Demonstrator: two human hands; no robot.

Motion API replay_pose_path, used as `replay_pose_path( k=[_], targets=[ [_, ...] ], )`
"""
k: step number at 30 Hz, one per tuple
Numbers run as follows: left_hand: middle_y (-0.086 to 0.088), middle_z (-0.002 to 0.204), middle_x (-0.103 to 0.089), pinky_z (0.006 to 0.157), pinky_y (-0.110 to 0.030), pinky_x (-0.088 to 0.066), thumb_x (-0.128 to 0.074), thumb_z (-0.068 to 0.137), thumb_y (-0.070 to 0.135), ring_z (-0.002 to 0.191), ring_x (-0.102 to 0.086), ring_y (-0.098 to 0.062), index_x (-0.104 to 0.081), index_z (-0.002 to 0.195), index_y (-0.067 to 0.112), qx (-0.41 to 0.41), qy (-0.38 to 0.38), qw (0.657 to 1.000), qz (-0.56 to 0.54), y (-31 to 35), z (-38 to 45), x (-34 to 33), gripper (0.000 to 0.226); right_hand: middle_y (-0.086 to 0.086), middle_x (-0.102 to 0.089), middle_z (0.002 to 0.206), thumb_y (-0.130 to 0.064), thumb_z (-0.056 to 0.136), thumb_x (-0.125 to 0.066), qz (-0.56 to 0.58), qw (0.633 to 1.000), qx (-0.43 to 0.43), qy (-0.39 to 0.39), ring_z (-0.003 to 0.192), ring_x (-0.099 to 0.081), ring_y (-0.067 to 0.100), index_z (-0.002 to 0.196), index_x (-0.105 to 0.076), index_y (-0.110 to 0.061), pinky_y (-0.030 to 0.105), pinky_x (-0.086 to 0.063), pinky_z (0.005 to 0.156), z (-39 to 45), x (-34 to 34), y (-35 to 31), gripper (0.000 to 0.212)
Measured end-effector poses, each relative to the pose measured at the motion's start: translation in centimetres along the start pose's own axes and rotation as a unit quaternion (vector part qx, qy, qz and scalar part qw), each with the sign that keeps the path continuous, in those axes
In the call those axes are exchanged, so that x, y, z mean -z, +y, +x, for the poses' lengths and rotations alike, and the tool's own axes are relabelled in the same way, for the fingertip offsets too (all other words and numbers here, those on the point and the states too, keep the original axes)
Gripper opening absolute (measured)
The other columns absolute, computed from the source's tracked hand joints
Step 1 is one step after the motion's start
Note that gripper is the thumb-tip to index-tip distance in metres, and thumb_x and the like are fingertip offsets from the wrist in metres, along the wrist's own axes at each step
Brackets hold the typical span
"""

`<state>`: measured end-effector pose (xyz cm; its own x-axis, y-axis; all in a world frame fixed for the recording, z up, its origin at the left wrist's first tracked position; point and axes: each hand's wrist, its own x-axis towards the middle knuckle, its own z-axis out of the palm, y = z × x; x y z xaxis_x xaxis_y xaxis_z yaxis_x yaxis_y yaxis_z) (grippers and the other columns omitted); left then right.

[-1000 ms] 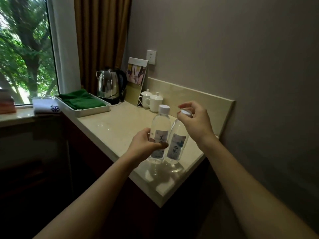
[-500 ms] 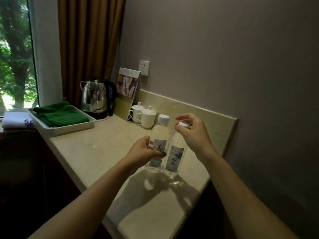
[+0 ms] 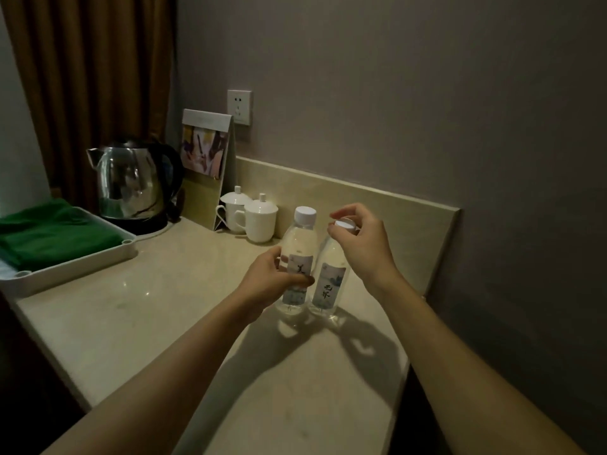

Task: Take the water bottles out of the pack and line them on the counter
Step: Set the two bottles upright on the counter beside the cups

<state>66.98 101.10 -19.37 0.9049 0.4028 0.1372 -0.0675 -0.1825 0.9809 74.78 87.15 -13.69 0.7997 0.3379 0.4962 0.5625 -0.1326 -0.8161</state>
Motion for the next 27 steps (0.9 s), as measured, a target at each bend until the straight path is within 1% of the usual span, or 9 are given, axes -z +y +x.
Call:
replay_pose_path(
  k=[3, 6, 11, 13, 17, 20, 23, 25, 27],
  targets=[
    [0.002, 0.1, -0.066, 0.066, -0.02, -0.047, -0.076, 0.076, 0.002, 0.09, -0.064, -0.008, -0.056, 0.113, 0.021, -0.007, -0.016, 1.0, -0.003, -0.7, 2.5, 1.1, 0.046, -0.004, -0.066, 0.103, -0.018, 0.086, -0.064, -0.004, 1.0, -0.003, 0.027, 0.097, -0.062, 0.015, 0.098, -0.062, -0.023, 0.035, -0.054, 0.083, 1.8, -1.2, 0.7, 0.013],
    [0.0, 0.105, -0.068, 0.07, -0.023, -0.049, -0.077, 0.075, 0.003, 0.095, -0.065, -0.012, -0.056, 0.121, 0.016, -0.005, -0.043, 0.999, 0.001, -1.5, 4.9, 2.4, 0.052, -0.006, -0.066, 0.1, -0.02, 0.086, -0.062, -0.022, 0.998, -0.007, 0.052, 0.091, -0.062, 0.014, 0.097, -0.061, -0.025, 0.035, -0.055, 0.078, 3.2, -2.9, 1.3, 0.013],
    [-0.001, 0.104, -0.069, 0.072, -0.025, -0.051, -0.078, 0.074, 0.004, 0.095, -0.066, -0.013, -0.058, 0.119, 0.017, -0.015, -0.069, 0.997, -0.011, -2.5, 8.7, 4.0, 0.051, -0.008, -0.064, 0.101, -0.021, 0.089, -0.057, -0.076, 0.994, -0.009, 0.072, 0.094, -0.061, 0.015, 0.099, -0.058, -0.027, 0.035, -0.054, 0.076, 5.4, -5.6, 1.7, 0.012],
    [0.001, 0.102, -0.068, 0.072, -0.025, -0.05, -0.078, 0.075, 0.004, 0.093, -0.066, -0.011, -0.057, 0.116, 0.019, -0.013, -0.079, 0.997, -0.018, -2.8, 10.0, 4.7, 0.049, -0.009, -0.064, 0.1, -0.023, 0.089, -0.056, -0.087, 0.993, -0.019, 0.076, 0.093, -0.062, 0.016, 0.098, -0.057, -0.029, 0.038, -0.055, 0.077, 6.3, -6.6, 1.8, 0.011],
    [-0.001, 0.101, -0.068, 0.079, -0.031, -0.051, -0.078, 0.074, 0.002, 0.094, -0.065, -0.014, -0.057, 0.112, 0.018, -0.005, -0.089, 0.996, -0.031, -3.7, 12.3, 5.9, 0.046, -0.008, -0.064, 0.102, -0.021, 0.088, -0.057, -0.093, 0.993, -0.045, 0.06, 0.095, -0.061, 0.014, 0.098, -0.057, -0.029, 0.043, -0.055, 0.085, 8.4, -8.0, 1.8, 0.013],
    [0.0, 0.096, -0.068, 0.072, -0.027, -0.051, -0.077, 0.074, 0.0, 0.089, -0.065, -0.012, -0.057, 0.103, 0.019, -0.004, -0.087, 0.995, -0.045, -4.2, 13.4, 6.4, 0.04, -0.009, -0.063, 0.103, -0.022, 0.09, -0.058, -0.113, 0.991, -0.049, 0.047, 0.095, -0.059, 0.012, 0.1, -0.058, -0.028, 0.039, -0.054, 0.085, 9.6, -8.8, 1.7, 0.012],
    [0.002, 0.097, -0.067, 0.068, -0.024, -0.05, -0.078, 0.075, 0.004, 0.089, -0.065, -0.011, -0.057, 0.104, 0.022, -0.007, -0.106, 0.994, -0.038, -4.4, 14.4, 6.7, 0.04, -0.012, -0.063, 0.104, -0.024, 0.09, -0.057, -0.14, 0.985, -0.059, 0.082, 0.095, -0.059, 0.01, 0.103, -0.058, -0.03, 0.034, -0.052, 0.081, 10.0, -9.7, 2.1, 0.014],
    [0.001, 0.103, -0.068, 0.073, -0.028, -0.053, -0.08, 0.075, 0.009, 0.095, -0.066, -0.015, -0.058, 0.112, 0.022, -0.012, -0.124, 0.992, -0.018, -4.6, 14.9, 6.9, 0.045, -0.012, -0.063, 0.106, -0.025, 0.09, -0.059, -0.143, 0.983, -0.056, 0.099, 0.095, -0.058, 0.01, 0.105, -0.058, -0.029, 0.031, -0.051, 0.079, 9.9, -9.6, 2.3, 0.016],
    [0.0, 0.106, -0.068, 0.081, -0.035, -0.056, -0.081, 0.075, 0.017, 0.097, -0.066, -0.017, -0.057, 0.12, 0.022, -0.019, -0.137, 0.99, 0.007, -4.9, 15.6, 7.3, 0.052, -0.011, -0.06, 0.113, -0.025, 0.089, -0.063, -0.138, 0.985, -0.046, 0.09, 0.098, -0.056, 0.008, 0.114, -0.056, -0.026, 0.024, -0.046, 0.075, 9.6, -9.1, 2.2, 0.025]
  ],
)
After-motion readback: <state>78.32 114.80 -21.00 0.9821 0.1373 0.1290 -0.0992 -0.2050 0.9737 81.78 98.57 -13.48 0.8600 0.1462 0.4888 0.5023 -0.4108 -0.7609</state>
